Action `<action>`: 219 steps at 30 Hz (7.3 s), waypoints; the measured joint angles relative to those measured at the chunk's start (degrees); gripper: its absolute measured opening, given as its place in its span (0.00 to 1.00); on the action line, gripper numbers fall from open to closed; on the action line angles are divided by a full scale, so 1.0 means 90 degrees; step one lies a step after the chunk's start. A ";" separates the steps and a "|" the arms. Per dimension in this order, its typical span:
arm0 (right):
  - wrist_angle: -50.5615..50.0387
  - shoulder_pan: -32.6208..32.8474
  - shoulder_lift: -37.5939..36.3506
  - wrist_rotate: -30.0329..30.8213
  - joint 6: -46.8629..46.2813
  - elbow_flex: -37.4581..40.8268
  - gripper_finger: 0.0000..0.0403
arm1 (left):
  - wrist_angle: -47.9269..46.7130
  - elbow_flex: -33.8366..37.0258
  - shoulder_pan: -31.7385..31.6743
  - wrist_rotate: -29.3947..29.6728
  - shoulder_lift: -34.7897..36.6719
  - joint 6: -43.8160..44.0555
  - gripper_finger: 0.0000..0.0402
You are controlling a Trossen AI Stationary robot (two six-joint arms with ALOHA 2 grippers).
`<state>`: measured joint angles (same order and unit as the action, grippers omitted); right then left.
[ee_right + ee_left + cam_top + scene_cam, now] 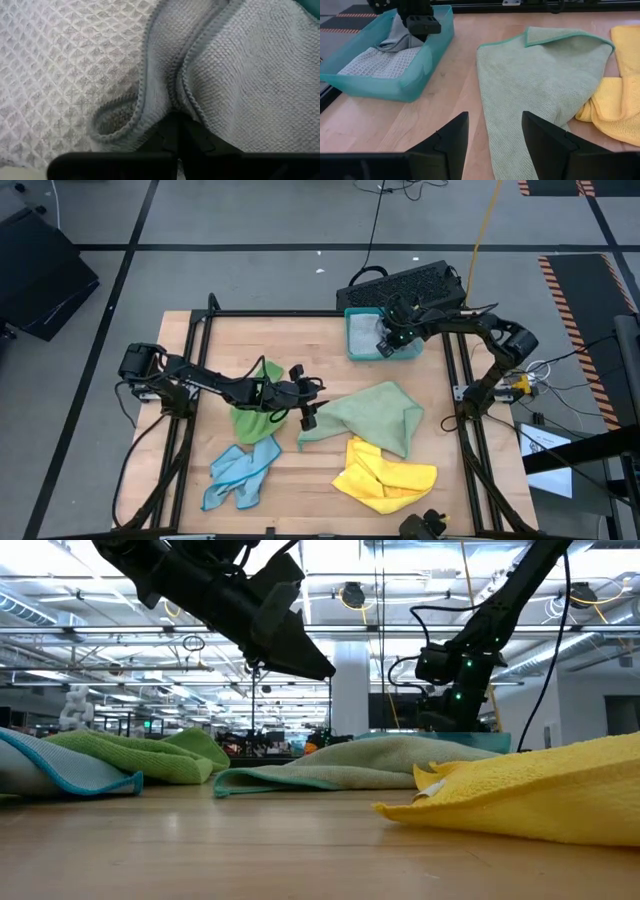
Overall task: Fold microfiber towels
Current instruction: Put the folded gray microfiber cloth into the bin, then fold the light green microfiber cloth
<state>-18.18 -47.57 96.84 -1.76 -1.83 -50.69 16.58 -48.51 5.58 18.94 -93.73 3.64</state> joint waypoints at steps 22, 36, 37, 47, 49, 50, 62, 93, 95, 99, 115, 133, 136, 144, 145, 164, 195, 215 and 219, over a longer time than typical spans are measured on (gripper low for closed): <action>0.1074 0.0160 -0.0214 -0.0935 -0.0298 0.0038 0.00 | 0.0024 0.0000 -0.0017 0.0000 0.0000 -0.0019 0.46; 0.0736 0.0153 -0.0901 -0.0138 -0.0172 0.0034 0.00 | 0.0000 0.0000 -0.0017 0.0001 0.0000 -0.0061 0.46; 0.0717 0.0130 -0.0893 -0.0118 -0.0172 0.0034 0.00 | 0.0000 0.0000 -0.0017 0.0001 0.0000 -0.0061 0.46; 0.1158 -0.0140 0.0175 -0.0179 -0.0081 0.0025 0.00 | 0.0010 0.0000 -0.0027 0.0002 0.0000 -0.0032 0.46; 0.1228 -0.0176 0.0332 -0.0267 -0.0073 0.0006 0.00 | 0.0010 0.0000 -0.0027 0.0001 0.0000 -0.0025 0.46; 0.1229 -0.0180 0.0390 -0.0325 -0.0046 0.0005 0.00 | 0.0007 0.0000 -0.0029 0.0001 0.0000 -0.0022 0.46; 0.0704 -0.0134 -0.0963 -0.0305 0.0043 0.0043 0.00 | 0.0007 0.0000 -0.0027 0.0001 0.0000 -0.0005 0.46; 0.0775 0.4717 -0.5399 0.0047 -0.0910 0.3049 0.00 | -0.0693 -0.0584 0.0495 0.0294 -0.0002 0.1200 0.46; 0.1198 0.4968 -0.5401 0.0051 -0.0949 0.3282 0.00 | -0.1053 -0.0718 0.0759 0.0621 -0.0002 0.1483 0.46; 0.1963 0.5334 -0.5401 0.0062 -0.0898 0.3608 0.00 | -0.1346 -0.0733 0.1352 0.1148 -0.0002 0.2088 0.46; 0.3548 0.6519 -0.5399 0.0919 -0.0825 0.4454 0.00 | -0.1363 -0.1266 0.2587 0.2577 -0.1069 0.3829 0.46; 0.4571 0.7698 -0.5226 0.1574 -0.1008 0.4507 0.00 | -0.4063 -0.4097 0.2444 0.2597 -0.2671 0.3093 0.46; 0.4592 0.7891 -0.5102 0.1662 -0.1075 0.4502 0.00 | -0.4061 -0.4099 0.2265 0.2703 -0.2669 0.3049 0.46; 0.4547 0.8023 -0.4708 0.2215 -0.0882 0.4502 0.00 | -0.4127 -0.4097 0.1744 0.2178 -0.2671 0.2842 0.59; 0.4547 0.8019 -0.4671 0.2214 -0.0880 0.4502 0.00 | -0.4126 -0.4097 0.1699 0.2133 -0.2671 0.2848 0.61; 0.3867 0.8346 -0.4495 0.2174 -0.1539 0.4502 0.00 | -0.4139 -0.4022 0.1453 0.1416 -0.3007 0.2729 0.67; -0.0289 0.9960 -0.5290 0.2817 -0.3236 0.3198 0.49 | -0.3599 -0.4022 0.1691 0.1252 -0.3004 0.2392 0.49; -0.0790 0.9959 -0.6295 0.2959 -0.3548 0.3877 0.66 | -0.2665 -0.4022 0.1656 0.1224 -0.3002 0.2140 0.49; -0.0221 0.9959 -0.6255 0.2440 -0.3073 0.4163 0.68 | -0.2583 -0.4022 0.1656 0.1222 -0.3002 0.2096 0.49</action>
<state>-20.17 42.06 40.54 20.20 -29.49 -13.23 -6.67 -84.71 20.49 29.93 -120.75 22.51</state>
